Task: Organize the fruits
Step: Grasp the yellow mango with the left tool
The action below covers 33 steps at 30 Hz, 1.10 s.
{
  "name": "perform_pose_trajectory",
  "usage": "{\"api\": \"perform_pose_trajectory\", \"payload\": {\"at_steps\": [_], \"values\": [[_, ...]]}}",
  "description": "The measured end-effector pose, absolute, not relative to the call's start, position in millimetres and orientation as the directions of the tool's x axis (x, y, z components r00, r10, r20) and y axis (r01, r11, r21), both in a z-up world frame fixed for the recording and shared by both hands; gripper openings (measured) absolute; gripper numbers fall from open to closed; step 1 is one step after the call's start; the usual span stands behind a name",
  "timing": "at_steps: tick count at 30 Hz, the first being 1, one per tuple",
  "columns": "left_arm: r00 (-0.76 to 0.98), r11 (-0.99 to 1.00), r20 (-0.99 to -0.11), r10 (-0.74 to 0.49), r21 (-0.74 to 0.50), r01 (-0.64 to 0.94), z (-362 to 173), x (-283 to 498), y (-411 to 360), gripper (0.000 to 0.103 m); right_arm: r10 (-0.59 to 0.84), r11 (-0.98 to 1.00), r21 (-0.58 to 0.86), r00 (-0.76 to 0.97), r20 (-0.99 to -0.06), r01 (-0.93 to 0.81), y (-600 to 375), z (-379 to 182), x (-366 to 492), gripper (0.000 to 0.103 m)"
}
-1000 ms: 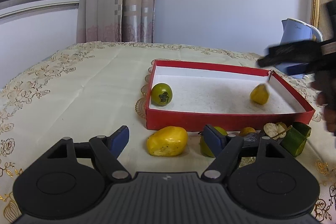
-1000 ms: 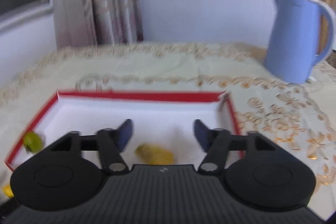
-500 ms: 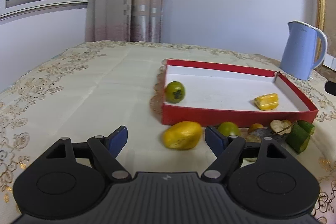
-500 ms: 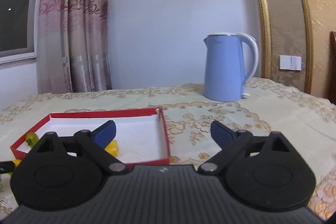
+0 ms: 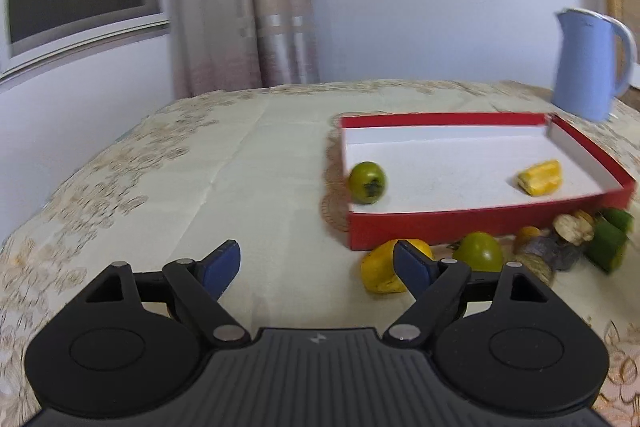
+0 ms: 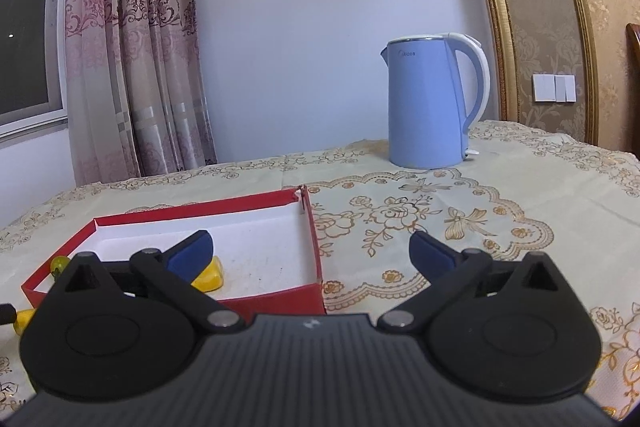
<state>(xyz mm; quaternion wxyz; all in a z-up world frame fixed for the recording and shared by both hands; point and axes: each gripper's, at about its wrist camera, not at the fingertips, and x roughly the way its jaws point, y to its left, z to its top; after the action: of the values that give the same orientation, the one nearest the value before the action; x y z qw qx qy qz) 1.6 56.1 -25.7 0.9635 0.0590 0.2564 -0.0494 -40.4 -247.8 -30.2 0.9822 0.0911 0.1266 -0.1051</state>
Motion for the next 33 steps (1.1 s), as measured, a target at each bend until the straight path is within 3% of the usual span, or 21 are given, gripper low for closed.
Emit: {"api": "perform_pose_trajectory", "payload": {"at_steps": [7,24,33], "values": [[0.825,0.972,-0.535,-0.18,0.034,0.234,-26,8,57,0.085,-0.183,0.961,0.149,0.943,-0.279,0.231,-247,-31,-39,0.103],[0.766,0.961,-0.608,-0.209,0.019,0.278,-37,33,43,0.085,-0.172,0.962,0.155,0.943,-0.286,0.223,-248,-31,-36,0.103],[0.75,0.951,-0.619,-0.232,0.019,0.31,-43,33,40,0.062,-0.168,0.962,0.16,0.942,-0.291,0.221,-250,-32,-35,0.103]]}}
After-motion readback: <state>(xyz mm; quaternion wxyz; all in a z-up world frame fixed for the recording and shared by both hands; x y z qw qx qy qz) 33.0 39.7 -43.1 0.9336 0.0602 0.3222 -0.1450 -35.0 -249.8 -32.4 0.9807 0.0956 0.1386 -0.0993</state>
